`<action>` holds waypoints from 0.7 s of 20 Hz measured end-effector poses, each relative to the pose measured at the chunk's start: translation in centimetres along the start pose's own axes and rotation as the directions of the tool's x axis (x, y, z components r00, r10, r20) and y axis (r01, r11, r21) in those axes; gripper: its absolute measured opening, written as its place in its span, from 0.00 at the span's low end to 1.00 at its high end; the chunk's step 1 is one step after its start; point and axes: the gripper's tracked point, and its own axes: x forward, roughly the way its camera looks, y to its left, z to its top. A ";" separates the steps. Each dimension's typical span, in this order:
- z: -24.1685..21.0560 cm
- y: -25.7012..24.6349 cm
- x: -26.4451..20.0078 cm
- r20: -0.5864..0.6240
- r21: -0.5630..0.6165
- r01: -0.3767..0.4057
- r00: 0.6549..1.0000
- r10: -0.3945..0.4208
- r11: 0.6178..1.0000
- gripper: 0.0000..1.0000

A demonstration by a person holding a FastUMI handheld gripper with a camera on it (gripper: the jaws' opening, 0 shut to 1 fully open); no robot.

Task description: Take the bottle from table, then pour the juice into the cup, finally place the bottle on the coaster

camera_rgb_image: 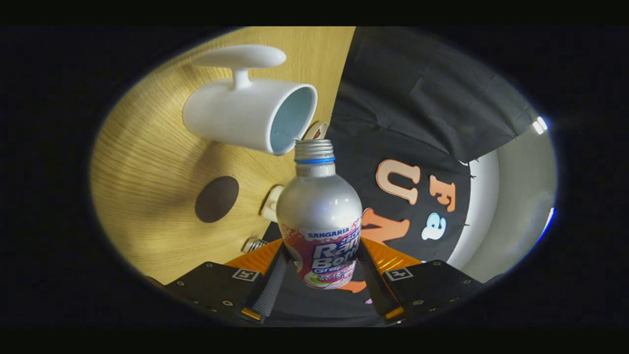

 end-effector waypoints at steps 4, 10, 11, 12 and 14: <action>0.0 1.1 -0.1 -0.003 0.111 -0.037 0.999 0.038 0.993 0.77; 0.4 3.1 -0.5 0.007 0.410 -0.117 0.992 0.125 0.905 0.77; 0.5 2.9 -0.4 0.009 0.467 -0.121 0.991 0.132 0.876 0.77; 0.3 2.7 -0.2 0.008 0.518 -0.122 0.990 0.138 0.846 0.77; -0.1 2.2 0.2 0.007 0.620 -0.119 0.989 0.146 0.775 0.78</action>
